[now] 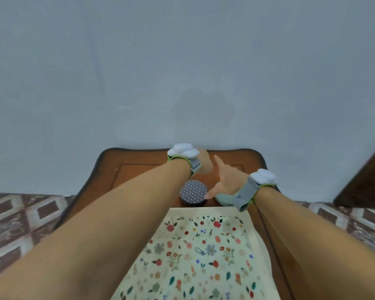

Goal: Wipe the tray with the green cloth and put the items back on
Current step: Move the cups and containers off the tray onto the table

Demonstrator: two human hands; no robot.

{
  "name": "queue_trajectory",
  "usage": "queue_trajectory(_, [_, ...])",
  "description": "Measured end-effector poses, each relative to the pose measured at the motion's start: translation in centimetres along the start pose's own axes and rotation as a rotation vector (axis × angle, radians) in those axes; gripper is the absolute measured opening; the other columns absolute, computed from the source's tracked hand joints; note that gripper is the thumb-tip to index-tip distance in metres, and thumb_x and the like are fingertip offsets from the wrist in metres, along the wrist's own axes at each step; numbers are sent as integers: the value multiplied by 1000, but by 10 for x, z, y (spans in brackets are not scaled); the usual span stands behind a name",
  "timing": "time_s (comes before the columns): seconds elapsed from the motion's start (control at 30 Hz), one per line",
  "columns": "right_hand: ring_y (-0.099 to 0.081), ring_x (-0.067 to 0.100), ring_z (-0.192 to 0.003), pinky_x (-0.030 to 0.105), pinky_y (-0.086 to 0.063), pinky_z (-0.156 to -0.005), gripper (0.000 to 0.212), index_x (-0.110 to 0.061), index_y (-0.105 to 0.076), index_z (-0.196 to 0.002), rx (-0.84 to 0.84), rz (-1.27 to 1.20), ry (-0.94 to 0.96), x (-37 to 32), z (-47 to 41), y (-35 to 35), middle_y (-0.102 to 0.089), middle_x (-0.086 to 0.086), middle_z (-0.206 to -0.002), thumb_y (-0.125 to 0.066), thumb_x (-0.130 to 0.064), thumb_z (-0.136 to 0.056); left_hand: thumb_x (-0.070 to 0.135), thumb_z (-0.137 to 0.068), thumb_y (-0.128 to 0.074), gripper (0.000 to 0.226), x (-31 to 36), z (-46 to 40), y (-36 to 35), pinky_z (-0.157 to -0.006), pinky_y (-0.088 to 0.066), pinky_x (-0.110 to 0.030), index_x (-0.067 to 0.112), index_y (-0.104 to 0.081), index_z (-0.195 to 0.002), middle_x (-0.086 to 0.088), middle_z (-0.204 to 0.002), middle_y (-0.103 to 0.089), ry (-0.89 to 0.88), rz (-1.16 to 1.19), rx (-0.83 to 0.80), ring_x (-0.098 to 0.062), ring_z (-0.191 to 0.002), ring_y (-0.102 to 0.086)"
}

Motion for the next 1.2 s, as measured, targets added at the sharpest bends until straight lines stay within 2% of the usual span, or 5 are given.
queue_trajectory(0.17, [-31, 19, -146, 33, -31, -114, 140, -29, 8, -158, -123, -218, 300, -64, 62, -4, -28, 7, -161, -92, -45, -61, 12, -95, -47, 32, -65, 54, 67, -83, -51, -33, 4, -69, -117, -15, -121, -68, 66, 162, 292, -33, -108, -65])
queue_trajectory(0.3, [-21, 18, -150, 39, -26, -120, 148, -35, 15, -155, -105, -246, 448, -109, 88, -37, -14, 1, -165, -92, -54, -54, 9, -95, -44, 32, -144, 90, 42, -89, -51, -40, 2, -69, -113, -17, -117, -68, 317, 294, 307, -37, -110, -63])
queue_trajectory(0.6, [-37, 23, -142, 45, -37, -111, 129, -40, 0, -154, 46, -261, 354, -126, 79, -105, -30, -2, -157, -85, -50, -57, 20, -101, -44, 38, -183, 128, -102, -101, -46, -39, 4, -47, -136, -17, -136, -57, 514, 376, 29, -33, -123, -56])
queue_trajectory(0.9, [-48, 14, -128, 33, -39, -103, 99, -30, -29, -151, 434, -459, 356, -137, 36, -75, -49, -3, -144, -84, -37, -69, 15, -99, -47, 29, -201, 115, -141, -76, -47, -37, 7, -45, -126, -18, -120, -63, 384, 395, -56, -34, -105, -63])
queue_trajectory(1.2, [-54, 27, -128, 42, -46, -100, 125, -32, 1, -156, 314, -434, 172, -129, 5, -98, -56, 4, -140, -86, -30, -66, 29, -100, -53, 40, -209, 126, -136, -70, -59, -34, 13, -47, -136, -12, -127, -60, 316, 527, -96, -30, -103, -66])
Point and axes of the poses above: each hand's wrist, its own z-axis away from the middle knuckle, its own y-axis out of the back of the hand, x = y × z, the point moved 3 cm from there along -z, towards the middle knuckle
